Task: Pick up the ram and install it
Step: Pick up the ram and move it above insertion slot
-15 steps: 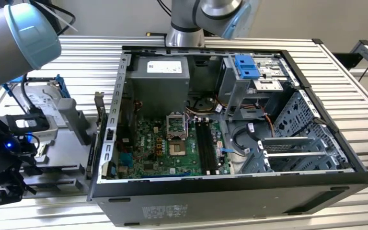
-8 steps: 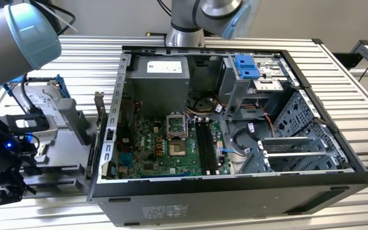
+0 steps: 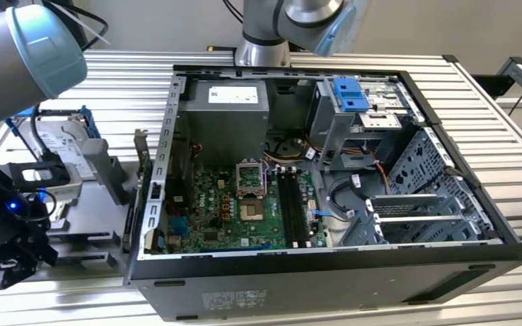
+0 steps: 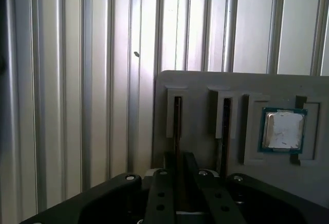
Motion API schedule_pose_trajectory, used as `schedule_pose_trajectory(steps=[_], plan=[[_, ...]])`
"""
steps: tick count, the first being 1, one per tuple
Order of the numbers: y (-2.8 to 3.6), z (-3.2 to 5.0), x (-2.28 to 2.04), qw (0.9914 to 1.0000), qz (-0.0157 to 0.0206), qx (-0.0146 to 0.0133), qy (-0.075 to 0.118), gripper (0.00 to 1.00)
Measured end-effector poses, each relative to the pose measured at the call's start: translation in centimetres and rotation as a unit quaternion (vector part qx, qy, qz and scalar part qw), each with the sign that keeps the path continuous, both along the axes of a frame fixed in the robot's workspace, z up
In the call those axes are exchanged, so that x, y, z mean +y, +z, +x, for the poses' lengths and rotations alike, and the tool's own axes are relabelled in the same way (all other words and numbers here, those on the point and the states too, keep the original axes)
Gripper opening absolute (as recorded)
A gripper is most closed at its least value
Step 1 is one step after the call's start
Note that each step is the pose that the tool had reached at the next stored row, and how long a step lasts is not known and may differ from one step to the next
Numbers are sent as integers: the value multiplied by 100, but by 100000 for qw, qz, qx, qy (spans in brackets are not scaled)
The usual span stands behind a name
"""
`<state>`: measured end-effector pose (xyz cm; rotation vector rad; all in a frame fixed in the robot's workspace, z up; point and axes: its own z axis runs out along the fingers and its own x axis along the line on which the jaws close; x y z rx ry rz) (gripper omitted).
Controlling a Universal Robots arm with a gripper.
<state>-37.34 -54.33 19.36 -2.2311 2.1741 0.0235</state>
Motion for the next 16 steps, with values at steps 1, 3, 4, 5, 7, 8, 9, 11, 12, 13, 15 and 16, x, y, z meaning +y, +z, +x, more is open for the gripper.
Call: schedule_pose_trajectory(steps=[1, 3, 4, 5, 7, 8, 9, 11, 12, 13, 15, 16], plan=[[0, 0, 0, 99999, -39, 14, 436, 0], [0, 0, 0, 99994, -69, 23, 1058, 0], [0, 0, 0, 99994, -72, 25, 1073, 0], [0, 0, 0, 99994, -74, 27, 1087, 0], [1, 0, 0, 99994, -71, 27, 1108, 0], [1, 0, 0, 99994, -71, 31, 1128, 0], [1, 0, 0, 99993, -71, 31, 1141, 0], [1, 0, 0, 99991, -76, 32, 1305, 0], [1, 0, 0, 99991, -76, 33, 1318, 0], [1, 0, 0, 99991, -75, 32, 1333, 0], [1, 0, 0, 99991, -76, 31, 1362, 0], [1, 0, 0, 99991, -76, 32, 1375, 0]])
